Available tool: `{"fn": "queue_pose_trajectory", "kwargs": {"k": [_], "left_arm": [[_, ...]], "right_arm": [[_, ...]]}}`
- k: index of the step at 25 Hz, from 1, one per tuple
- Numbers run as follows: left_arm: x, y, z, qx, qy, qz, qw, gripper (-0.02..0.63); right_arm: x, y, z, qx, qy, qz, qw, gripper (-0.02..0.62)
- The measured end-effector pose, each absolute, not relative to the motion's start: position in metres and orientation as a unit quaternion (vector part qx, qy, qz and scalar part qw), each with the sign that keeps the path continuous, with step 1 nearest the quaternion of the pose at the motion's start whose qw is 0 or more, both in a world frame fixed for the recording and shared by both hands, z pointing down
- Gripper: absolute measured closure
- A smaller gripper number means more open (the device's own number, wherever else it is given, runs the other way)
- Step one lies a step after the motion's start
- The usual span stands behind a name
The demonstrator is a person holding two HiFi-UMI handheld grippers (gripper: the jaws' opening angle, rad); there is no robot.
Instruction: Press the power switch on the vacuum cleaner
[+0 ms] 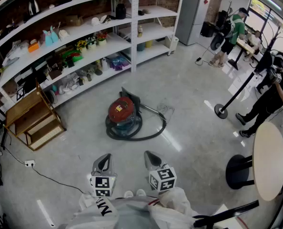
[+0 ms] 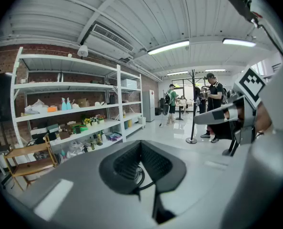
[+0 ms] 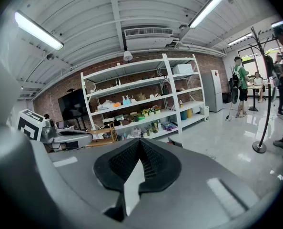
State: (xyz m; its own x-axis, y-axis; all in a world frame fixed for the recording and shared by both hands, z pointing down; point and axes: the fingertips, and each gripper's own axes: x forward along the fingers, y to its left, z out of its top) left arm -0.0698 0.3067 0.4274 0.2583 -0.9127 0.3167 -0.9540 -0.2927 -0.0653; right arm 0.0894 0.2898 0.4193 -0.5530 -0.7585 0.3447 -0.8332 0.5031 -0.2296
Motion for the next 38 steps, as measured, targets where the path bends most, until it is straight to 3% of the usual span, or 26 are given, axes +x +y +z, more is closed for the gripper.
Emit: {"fn": "queue_pose_trajectory", "kwargs": {"k": [38], "left_arm": [[-0.023,0.302,0.426,0.782,-0.597,0.172,0.046,0.606]], "right_arm": [[0.148,0.288,0.426,0.456,-0.861,0.216,0.066,0.595]]}}
